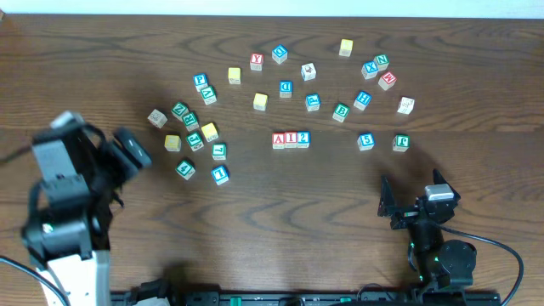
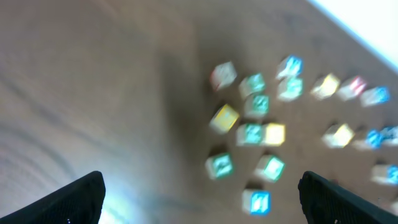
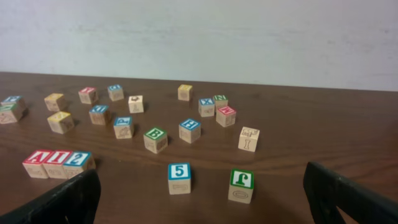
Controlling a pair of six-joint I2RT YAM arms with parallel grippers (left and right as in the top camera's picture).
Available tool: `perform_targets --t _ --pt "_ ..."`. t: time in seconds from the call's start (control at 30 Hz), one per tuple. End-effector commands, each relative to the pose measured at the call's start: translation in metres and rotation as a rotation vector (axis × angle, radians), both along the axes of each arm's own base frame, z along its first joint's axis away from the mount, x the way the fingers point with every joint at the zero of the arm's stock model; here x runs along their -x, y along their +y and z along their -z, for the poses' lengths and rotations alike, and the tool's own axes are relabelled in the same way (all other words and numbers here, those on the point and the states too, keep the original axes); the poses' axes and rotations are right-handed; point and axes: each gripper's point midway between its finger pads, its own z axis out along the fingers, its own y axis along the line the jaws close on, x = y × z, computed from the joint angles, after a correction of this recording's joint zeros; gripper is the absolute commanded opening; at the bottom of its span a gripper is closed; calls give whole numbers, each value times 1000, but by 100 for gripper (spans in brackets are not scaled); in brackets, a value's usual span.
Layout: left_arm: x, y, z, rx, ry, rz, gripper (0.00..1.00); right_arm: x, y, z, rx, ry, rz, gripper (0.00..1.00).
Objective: Spell out AI2
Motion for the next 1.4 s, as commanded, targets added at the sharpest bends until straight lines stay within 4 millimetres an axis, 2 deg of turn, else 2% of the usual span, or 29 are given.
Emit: perform_targets --t 0.0,0.17,0.43,0.83,0.93,1.07,1.2,1.37 --pt "21 -2 20 -13 15 -3 98 0 1 0 -14 -1 -3 99" --pt "39 -6 34 -17 -1 -4 98 0 1 0 -14 -1 -4 99" --pt "48 -8 17 -39 -94 -4 98 0 1 0 -14 -1 -3 99" --pt "48 -8 17 -43 -94 -3 98 0 1 0 -14 -1 -4 99" --pt "51 2 16 -102 -79 -30 98 0 1 0 -14 -1 -4 99" --pt "53 4 14 -112 -88 -37 98 0 1 0 -14 -1 -4 99" --pt "49 13 5 -154 -127 -74 98 0 1 0 -14 -1 -4 99" --pt "30 14 -17 -188 -307 -71 98 0 1 0 -14 -1 -3 99"
